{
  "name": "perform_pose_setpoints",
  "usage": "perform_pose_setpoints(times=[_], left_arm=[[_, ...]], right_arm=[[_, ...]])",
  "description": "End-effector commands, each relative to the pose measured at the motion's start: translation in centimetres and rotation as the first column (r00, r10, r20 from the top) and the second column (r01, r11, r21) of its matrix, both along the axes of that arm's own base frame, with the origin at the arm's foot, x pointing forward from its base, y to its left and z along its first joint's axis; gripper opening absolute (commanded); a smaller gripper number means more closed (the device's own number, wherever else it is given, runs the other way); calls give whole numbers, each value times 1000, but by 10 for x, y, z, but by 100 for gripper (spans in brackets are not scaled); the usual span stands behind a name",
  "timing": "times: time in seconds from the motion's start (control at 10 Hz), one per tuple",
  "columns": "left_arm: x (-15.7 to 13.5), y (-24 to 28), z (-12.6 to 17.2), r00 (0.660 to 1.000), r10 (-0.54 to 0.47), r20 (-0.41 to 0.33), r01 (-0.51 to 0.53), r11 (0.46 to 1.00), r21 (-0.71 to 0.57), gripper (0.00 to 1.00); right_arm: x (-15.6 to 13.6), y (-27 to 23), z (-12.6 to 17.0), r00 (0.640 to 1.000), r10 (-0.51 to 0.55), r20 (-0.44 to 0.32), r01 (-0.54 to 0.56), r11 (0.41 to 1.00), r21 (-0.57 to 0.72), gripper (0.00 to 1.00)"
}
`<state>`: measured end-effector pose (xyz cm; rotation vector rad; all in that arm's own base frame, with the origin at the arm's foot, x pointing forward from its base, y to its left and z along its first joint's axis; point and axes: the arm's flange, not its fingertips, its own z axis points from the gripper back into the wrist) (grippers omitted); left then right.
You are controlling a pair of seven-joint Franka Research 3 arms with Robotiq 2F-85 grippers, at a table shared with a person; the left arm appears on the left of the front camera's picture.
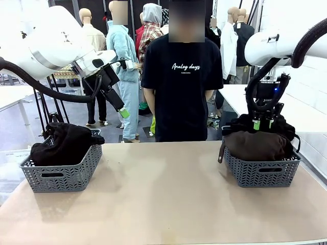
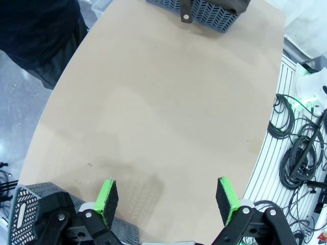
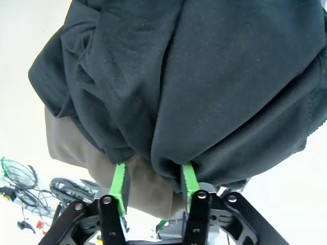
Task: Sort the tops and bottoms.
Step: Sort the clothes according to human instructions.
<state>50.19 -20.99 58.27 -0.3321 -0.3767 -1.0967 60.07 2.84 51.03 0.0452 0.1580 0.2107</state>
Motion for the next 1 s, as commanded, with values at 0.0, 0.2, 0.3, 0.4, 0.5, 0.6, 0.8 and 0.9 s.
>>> perform_pose_setpoints(times=[0.0, 0.2, 0.3, 0.4, 0.5, 0.6, 0.8, 0.9], left_arm=[[-1, 1, 1, 1000, 1, 2, -1, 1000, -2, 100], [-1, 1, 1, 1000, 1, 2, -1, 1000, -2, 100], [-1, 1, 1, 1000, 1, 2, -1, 1000, -2, 100], [-1, 1, 1, 1000, 1, 2, -1, 1000, -2, 100], [-1, 1, 1, 1000, 1, 2, -1, 1000, -2, 100], [-1, 1, 1, 1000, 1, 2, -1, 1000, -2, 100], [-1, 1, 1, 1000, 1, 2, -1, 1000, -2, 100], [-1, 1, 1, 1000, 1, 2, -1, 1000, -2, 100]], right_arm=[[-1, -1, 5, 1000, 1, -5, -1, 999, 37, 100], [-6, 0, 11, 1000, 3, 12, -4, 999, 43, 100], [-10, 1, 15, 1000, 7, 26, -8, 999, 45, 100], [-13, 1, 21, 999, 10, 49, -12, 999, 46, 100], [-15, 3, 27, 997, 11, 71, -15, 999, 47, 100], [-18, 6, 33, 996, 13, 90, -17, 999, 41, 100], [-17, 15, 42, 995, 13, 104, -15, 1000, 16, 100], [-13, 5, 43, 997, 11, 79, -11, 1000, 4, 100]])
